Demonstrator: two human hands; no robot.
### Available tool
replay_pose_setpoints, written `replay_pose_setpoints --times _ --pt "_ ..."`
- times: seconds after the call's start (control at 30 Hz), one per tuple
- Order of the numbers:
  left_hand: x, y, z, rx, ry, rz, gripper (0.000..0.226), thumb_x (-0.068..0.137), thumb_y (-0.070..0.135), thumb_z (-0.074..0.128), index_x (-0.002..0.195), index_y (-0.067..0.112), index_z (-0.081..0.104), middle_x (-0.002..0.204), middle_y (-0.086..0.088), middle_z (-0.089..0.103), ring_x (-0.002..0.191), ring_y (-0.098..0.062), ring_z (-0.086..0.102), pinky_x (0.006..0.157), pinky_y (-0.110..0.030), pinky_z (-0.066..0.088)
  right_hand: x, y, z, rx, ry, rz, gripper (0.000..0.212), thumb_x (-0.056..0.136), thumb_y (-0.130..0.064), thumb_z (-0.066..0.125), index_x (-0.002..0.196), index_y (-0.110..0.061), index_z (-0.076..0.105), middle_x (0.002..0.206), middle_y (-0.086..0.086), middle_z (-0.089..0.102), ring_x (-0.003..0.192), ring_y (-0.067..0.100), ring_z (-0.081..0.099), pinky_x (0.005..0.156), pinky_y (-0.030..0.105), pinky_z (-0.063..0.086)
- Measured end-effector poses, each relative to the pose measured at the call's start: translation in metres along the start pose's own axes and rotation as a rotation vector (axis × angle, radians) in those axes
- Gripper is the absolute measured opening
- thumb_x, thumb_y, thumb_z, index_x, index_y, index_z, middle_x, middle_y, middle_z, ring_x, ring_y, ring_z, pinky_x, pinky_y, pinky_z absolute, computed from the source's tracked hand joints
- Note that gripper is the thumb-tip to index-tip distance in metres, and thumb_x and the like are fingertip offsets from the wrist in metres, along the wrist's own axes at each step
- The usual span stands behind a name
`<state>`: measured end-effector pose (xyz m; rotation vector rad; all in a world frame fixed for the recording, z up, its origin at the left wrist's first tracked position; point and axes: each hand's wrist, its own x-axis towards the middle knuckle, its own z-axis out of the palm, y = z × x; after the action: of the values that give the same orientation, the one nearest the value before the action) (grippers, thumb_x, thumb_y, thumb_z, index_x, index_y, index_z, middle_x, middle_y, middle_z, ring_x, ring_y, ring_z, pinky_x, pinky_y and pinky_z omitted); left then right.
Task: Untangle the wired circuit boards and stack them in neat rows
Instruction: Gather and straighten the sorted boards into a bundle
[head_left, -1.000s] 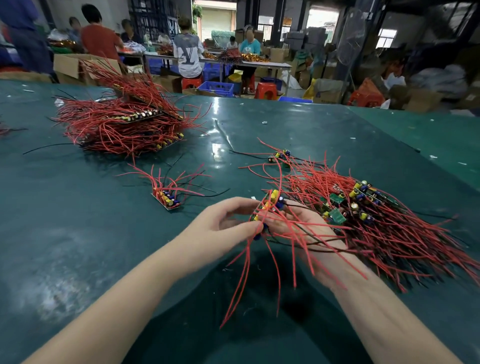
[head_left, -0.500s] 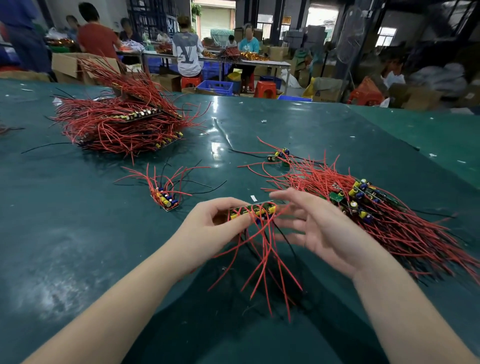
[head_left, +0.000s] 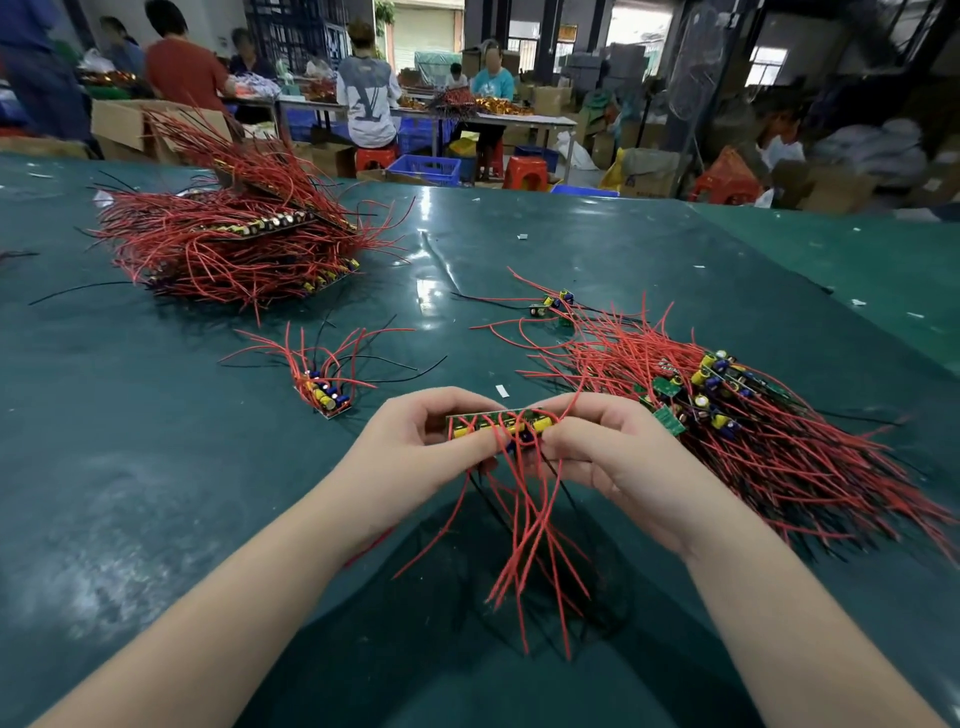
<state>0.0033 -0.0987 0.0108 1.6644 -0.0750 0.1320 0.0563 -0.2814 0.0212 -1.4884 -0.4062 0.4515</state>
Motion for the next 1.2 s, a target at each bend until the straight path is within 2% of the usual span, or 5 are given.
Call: replay_pose_setpoints --times 0.43,0.63,0.83,1.07,1.2 --pt "-0.003 0.002 -0.001 -0.067 -0.061 -0.026 0.026 0.070 0.024 0.075 0.093 0.011 0.074 0.081 -0.002 0.072 0.070 -0.006 0.061 0.066 -0.017 0.050 -0.007 -0.008 0.000 -0.019 -0.051 -0.057 0.024 0.055 -0.027 0.081 0.077 -0.019 0.078 0.080 0.007 0.075 0.072 0.014 0.071 0.067 0.019 0.054" --pt "-0.004 0.004 -0.002 0.021 -0.052 0.000 0.025 0.069 0.029 0.077 0.089 0.014 0.075 0.082 -0.010 0.072 0.071 -0.012 0.060 0.071 -0.023 0.050 -0.005 -0.005 0.001 -0.043 -0.011 -0.027 0.024 0.047 -0.031 0.083 0.068 -0.023 0.075 0.077 0.006 0.074 0.071 0.015 0.069 0.071 0.024 0.058" --pt "-0.003 0.007 -0.002 -0.043 -0.055 0.001 0.027 0.068 0.028 0.076 0.090 0.012 0.074 0.083 -0.004 0.071 0.074 -0.010 0.061 0.070 -0.019 0.051 -0.004 -0.008 -0.006 0.040 -0.100 -0.008 0.015 0.067 -0.017 0.078 0.082 -0.017 0.078 0.089 0.009 0.075 0.083 0.020 0.072 0.078 0.029 0.058" --pt "-0.005 0.006 0.001 -0.008 -0.030 -0.026 0.020 0.074 0.024 0.077 0.090 0.012 0.074 0.081 -0.004 0.071 0.072 -0.010 0.060 0.073 -0.027 0.052 -0.005 -0.007 -0.006 -0.090 -0.069 -0.054 0.023 0.062 -0.031 0.080 0.083 -0.023 0.079 0.087 0.005 0.076 0.080 0.014 0.072 0.083 0.031 0.058" --pt "-0.006 0.007 0.002 -0.021 -0.026 -0.019 0.025 0.070 0.029 0.078 0.088 0.012 0.074 0.081 -0.006 0.071 0.072 -0.011 0.061 0.072 -0.027 0.052 -0.003 -0.004 -0.005 -0.023 -0.064 -0.028 0.029 0.055 -0.032 0.080 0.081 -0.019 0.078 0.083 0.005 0.075 0.074 0.015 0.071 0.071 0.023 0.057"
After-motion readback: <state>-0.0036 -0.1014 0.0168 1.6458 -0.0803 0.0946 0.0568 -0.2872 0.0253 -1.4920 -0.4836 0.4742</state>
